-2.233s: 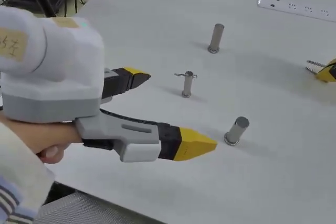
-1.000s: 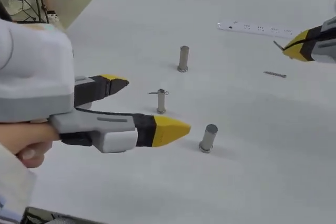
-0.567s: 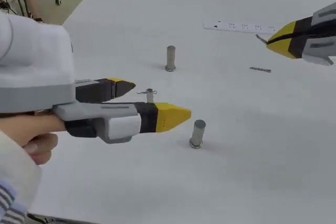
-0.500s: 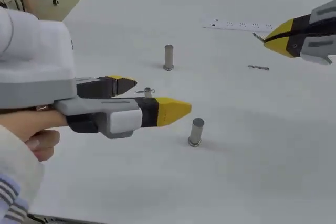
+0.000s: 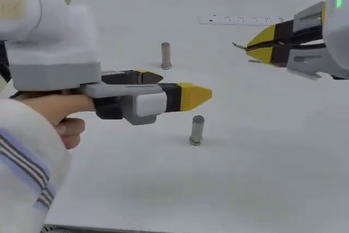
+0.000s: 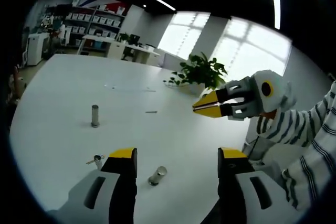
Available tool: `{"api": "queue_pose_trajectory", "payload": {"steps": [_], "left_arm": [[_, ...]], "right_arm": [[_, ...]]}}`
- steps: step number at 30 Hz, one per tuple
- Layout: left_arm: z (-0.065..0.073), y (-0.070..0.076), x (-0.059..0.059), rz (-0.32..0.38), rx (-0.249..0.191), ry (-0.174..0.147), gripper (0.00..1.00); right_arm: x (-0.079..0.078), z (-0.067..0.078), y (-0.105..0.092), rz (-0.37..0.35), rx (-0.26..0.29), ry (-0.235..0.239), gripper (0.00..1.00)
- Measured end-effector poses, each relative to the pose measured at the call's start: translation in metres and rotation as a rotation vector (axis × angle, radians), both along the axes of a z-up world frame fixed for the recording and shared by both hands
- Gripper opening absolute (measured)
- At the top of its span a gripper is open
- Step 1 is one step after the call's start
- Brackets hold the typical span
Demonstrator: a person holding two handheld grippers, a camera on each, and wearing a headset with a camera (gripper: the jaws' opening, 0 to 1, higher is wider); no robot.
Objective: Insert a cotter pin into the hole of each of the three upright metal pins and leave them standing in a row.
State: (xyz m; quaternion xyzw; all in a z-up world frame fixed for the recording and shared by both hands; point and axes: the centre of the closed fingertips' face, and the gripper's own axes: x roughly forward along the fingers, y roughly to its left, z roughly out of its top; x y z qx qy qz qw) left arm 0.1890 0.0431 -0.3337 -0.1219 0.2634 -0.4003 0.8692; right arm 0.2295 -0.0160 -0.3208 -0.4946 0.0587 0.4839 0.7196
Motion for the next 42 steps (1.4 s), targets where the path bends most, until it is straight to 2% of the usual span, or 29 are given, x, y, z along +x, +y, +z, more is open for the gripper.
{"api": "queue_pose_trajectory", "payload": {"steps": [5, 12, 17, 33, 42], "left_arm": [[0.002, -0.007, 0.002, -0.008, -0.016, 0.003, 0.52], [0.003, -0.013, 0.005, -0.008, -0.033, 0.005, 0.41], [0.001, -0.019, 0.003, -0.015, -0.033, 0.007, 0.32], [-0.005, -0.016, 0.009, -0.002, -0.044, 0.017, 0.13], [-0.006, -0.019, 0.007, -0.013, -0.055, 0.025, 0.1]], "right_arm": [[-0.016, -0.009, 0.011, 0.04, -0.023, -0.004, 0.0], [-0.027, -0.015, 0.021, 0.055, -0.011, 0.006, 0.0], [-0.03, -0.017, 0.025, 0.063, -0.003, 0.007, 0.0], [-0.04, -0.02, 0.032, 0.086, 0.006, 0.017, 0.0], [-0.04, -0.021, 0.031, 0.085, 0.006, 0.02, 0.0]]}}
